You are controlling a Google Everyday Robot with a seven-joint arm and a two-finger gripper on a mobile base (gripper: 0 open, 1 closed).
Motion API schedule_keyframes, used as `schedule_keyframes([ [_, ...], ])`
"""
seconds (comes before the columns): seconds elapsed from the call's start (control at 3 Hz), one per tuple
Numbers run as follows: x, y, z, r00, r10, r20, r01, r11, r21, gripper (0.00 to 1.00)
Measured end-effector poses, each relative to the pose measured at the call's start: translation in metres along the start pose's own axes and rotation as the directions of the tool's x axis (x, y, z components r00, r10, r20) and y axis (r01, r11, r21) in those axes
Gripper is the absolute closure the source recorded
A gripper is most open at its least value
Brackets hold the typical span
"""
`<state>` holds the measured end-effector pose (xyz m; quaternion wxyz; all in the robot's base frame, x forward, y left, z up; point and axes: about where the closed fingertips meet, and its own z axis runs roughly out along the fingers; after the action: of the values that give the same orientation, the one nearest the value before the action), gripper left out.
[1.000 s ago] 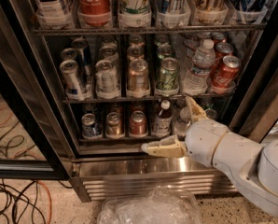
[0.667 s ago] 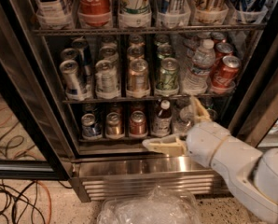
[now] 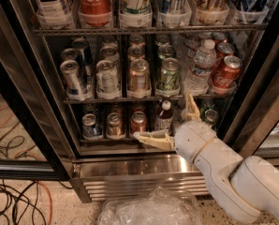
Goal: Pick orange can from middle shelf of fridge
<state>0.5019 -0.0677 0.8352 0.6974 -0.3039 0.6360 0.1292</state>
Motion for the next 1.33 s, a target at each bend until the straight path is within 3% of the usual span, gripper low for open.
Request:
schedule_keyframes([
  [0.33,0.012,-0.003,0.000,0.998,0.064,0.030,-0.064,0.9979,0.011,0.00],
  [1.33,0.009,0.009,0.006,0.993,0.084,0.082,-0.085,0.9964,0.003,0.00],
])
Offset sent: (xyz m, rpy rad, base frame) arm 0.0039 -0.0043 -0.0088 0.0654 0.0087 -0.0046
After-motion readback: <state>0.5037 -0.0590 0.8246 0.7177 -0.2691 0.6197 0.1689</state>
